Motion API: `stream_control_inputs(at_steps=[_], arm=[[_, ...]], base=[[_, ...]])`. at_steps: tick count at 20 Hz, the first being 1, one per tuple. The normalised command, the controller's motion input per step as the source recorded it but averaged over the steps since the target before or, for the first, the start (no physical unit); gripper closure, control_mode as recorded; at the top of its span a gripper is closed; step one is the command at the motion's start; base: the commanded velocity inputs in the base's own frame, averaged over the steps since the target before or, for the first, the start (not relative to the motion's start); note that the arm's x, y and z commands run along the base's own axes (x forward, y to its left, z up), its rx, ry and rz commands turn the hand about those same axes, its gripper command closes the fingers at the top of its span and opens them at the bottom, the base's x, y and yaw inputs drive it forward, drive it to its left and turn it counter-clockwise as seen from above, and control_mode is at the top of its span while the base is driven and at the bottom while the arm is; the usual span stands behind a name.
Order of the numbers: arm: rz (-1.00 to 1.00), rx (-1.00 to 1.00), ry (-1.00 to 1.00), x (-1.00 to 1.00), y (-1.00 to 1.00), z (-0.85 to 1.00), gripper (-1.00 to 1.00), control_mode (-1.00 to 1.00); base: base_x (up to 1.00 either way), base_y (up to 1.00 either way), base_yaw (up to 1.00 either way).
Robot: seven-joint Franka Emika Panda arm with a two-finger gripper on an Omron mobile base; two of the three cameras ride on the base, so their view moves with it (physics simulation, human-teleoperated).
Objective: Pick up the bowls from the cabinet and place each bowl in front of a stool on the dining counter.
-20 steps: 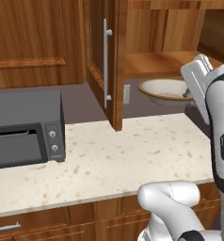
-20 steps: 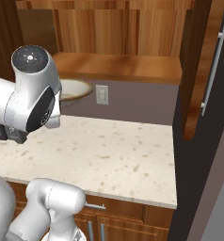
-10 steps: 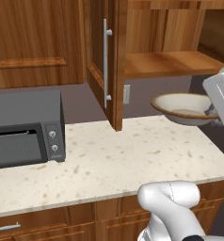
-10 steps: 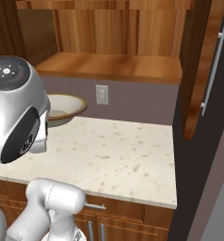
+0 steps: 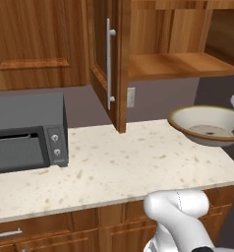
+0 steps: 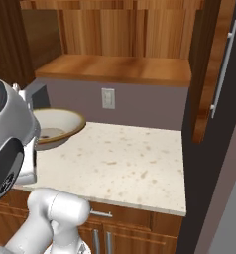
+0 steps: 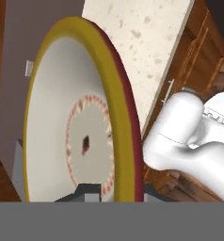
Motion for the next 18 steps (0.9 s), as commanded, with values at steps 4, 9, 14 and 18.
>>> stream_control_inputs(at_steps=[4,9,14,18], arm=[[0.0,0.0,0.0,0.0,0.0,0.0,1.0,1.0],[0.0,0.0,0.0,0.0,0.0,0.0,1.0,1.0],[0.0,0.0,0.0,0.0,0.0,0.0,1.0,1.0],[0.0,0.0,0.0,0.0,0.0,0.0,1.0,1.0]], base=[[-0.75,0.0,0.11],[-0.93,0.23,0.57],[-0.52,0.36,0.93],[-0.18,0.41,0.95]])
